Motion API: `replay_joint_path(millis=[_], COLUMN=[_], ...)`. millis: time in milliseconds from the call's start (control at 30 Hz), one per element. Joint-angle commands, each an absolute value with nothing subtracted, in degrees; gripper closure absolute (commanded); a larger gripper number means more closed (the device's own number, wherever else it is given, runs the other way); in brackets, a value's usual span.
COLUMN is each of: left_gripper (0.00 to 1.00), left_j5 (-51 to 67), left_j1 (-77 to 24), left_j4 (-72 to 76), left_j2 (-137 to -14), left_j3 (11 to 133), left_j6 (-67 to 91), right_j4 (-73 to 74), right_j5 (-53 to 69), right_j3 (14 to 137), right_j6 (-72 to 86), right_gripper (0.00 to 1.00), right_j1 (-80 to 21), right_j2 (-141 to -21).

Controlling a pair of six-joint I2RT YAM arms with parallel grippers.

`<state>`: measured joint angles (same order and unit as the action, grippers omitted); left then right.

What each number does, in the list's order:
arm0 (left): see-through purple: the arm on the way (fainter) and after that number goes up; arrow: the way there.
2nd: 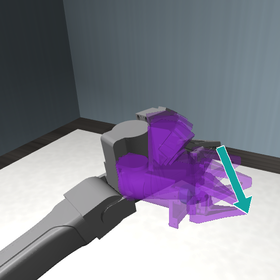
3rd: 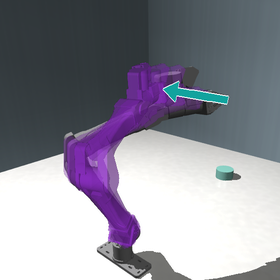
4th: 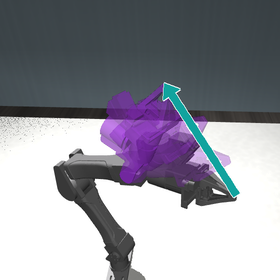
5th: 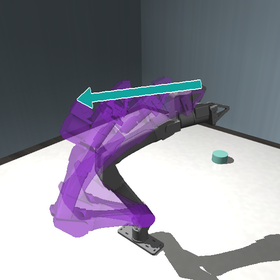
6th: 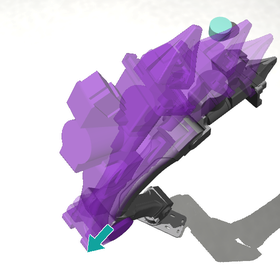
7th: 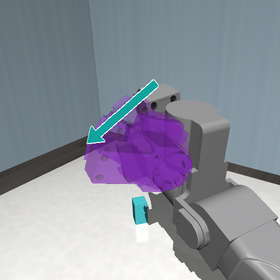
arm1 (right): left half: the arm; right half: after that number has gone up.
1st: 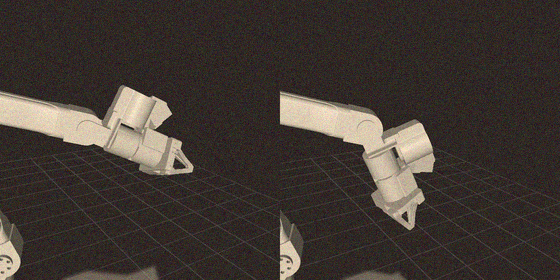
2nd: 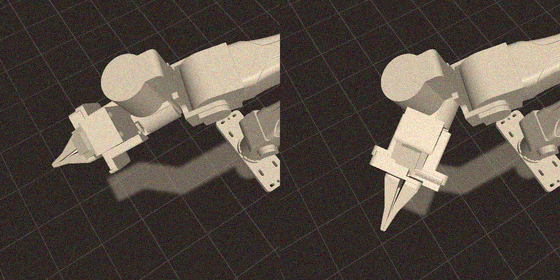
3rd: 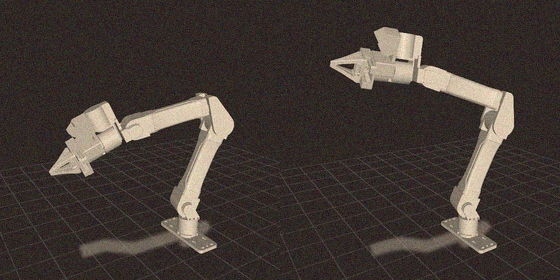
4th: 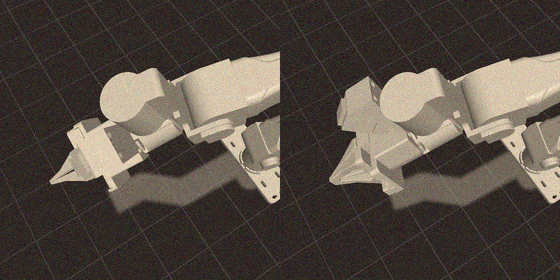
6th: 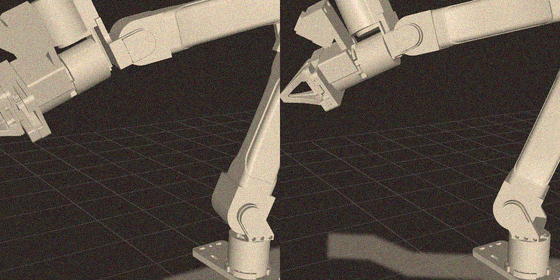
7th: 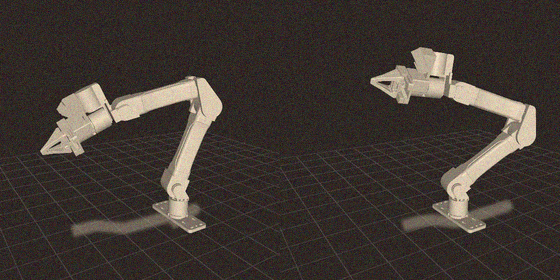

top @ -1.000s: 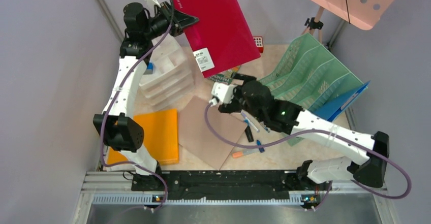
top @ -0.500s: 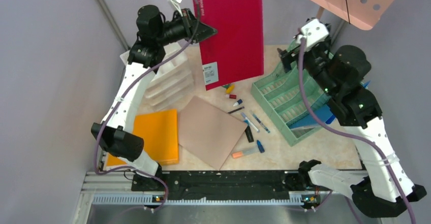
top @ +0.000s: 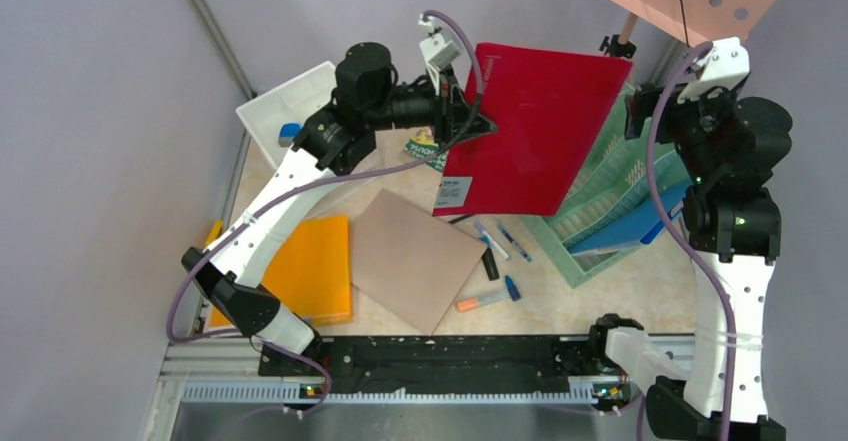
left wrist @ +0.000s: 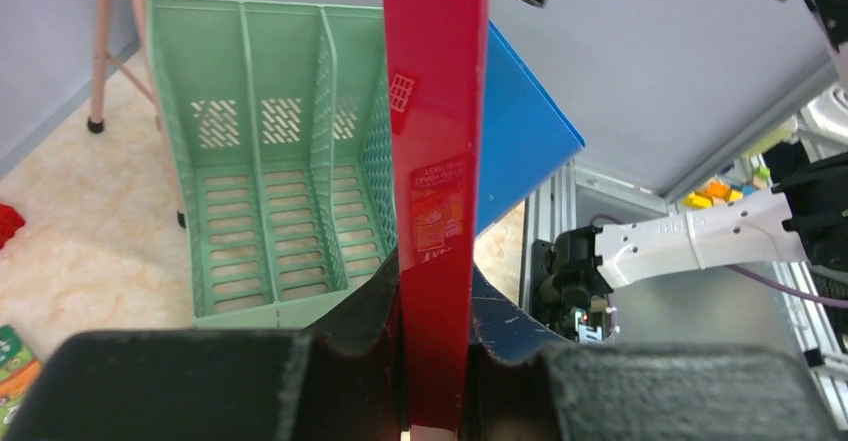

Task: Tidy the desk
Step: Place the folder in the storage box.

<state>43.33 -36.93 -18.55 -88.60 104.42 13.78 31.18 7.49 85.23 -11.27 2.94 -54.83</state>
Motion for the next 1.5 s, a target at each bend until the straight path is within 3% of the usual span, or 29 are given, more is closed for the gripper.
replay_joint_path(millis=[0,400,733,1000,1467], left_gripper=[1.00,1.00,1.00,1.00,1.00], left_j5=[40.49,28.47,29.53,32.02,26.22], left_j1=[-41.25,-49.74,-49.75,-49.79,-52.41], left_j4=[-17.45,-16.94,-13.49,-9.62,-0.96], left_j2=[-86.95,-90.28,-94.42,-98.96,-107.87], left_j3=[104.03,105.70,108.58,111.53,116.03], left_j6=[7.68,2.58,4.45,7.99,4.15], right_j4=[34.33,39.83,39.29,38.23,34.98], right_j5=[8.55,8.05,24.65,27.39,33.41], right_j3=[85.37,86.77,84.14,83.49,81.71], right_j6=[-7.20,-1.53,3.29,2.68,4.60], right_gripper=[0.11,0.10,0.11,0.11,0.11], right_j1=[8.12,22.02,38.14,39.51,40.30], right_j2=[-53.23,-56.70,-64.01,-63.79,-63.01])
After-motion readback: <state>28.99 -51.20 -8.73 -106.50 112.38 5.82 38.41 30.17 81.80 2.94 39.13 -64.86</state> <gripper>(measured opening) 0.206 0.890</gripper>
